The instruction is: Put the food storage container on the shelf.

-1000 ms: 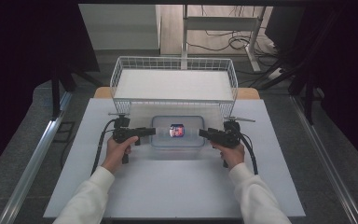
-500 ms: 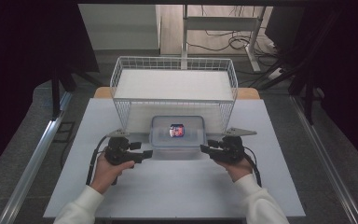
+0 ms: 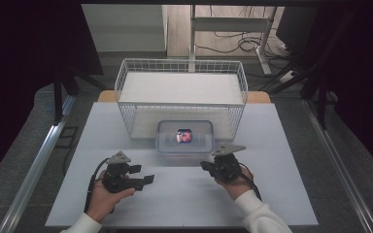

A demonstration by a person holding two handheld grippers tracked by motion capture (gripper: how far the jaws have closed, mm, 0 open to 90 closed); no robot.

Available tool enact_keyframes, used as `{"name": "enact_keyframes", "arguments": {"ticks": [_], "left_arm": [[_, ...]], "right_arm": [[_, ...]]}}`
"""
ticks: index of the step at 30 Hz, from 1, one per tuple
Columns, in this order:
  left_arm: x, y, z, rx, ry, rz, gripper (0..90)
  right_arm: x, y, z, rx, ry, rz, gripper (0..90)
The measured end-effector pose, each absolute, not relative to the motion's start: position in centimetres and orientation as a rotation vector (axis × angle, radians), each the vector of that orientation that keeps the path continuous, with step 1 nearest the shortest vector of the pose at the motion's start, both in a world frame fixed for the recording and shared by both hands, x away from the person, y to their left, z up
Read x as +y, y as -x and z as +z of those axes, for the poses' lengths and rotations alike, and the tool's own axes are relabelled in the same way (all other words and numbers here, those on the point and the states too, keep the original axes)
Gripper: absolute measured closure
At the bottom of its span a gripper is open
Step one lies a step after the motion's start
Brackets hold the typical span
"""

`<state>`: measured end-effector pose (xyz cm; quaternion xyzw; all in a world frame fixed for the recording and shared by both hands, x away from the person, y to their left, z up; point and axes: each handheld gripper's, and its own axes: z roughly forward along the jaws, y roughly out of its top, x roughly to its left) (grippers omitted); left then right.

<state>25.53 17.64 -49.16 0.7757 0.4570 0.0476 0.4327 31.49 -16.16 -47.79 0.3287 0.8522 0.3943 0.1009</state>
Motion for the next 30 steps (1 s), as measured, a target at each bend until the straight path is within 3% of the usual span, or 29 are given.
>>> {"name": "enact_keyframes", "arguments": {"ticks": [13,30], "left_arm": [[17.6,-25.8,-49.9,1.147,-1.984,0.127,28.5],[17.9,-26.1,-50.1,1.156,-1.989,0.108,28.4]], "right_arm": [[-10.8,-33.9,-49.9,2.553,-0.925,1.064,88.5],[-9.3,-35.6,-50.6,2.515,-0.904,1.026,88.7]]}}
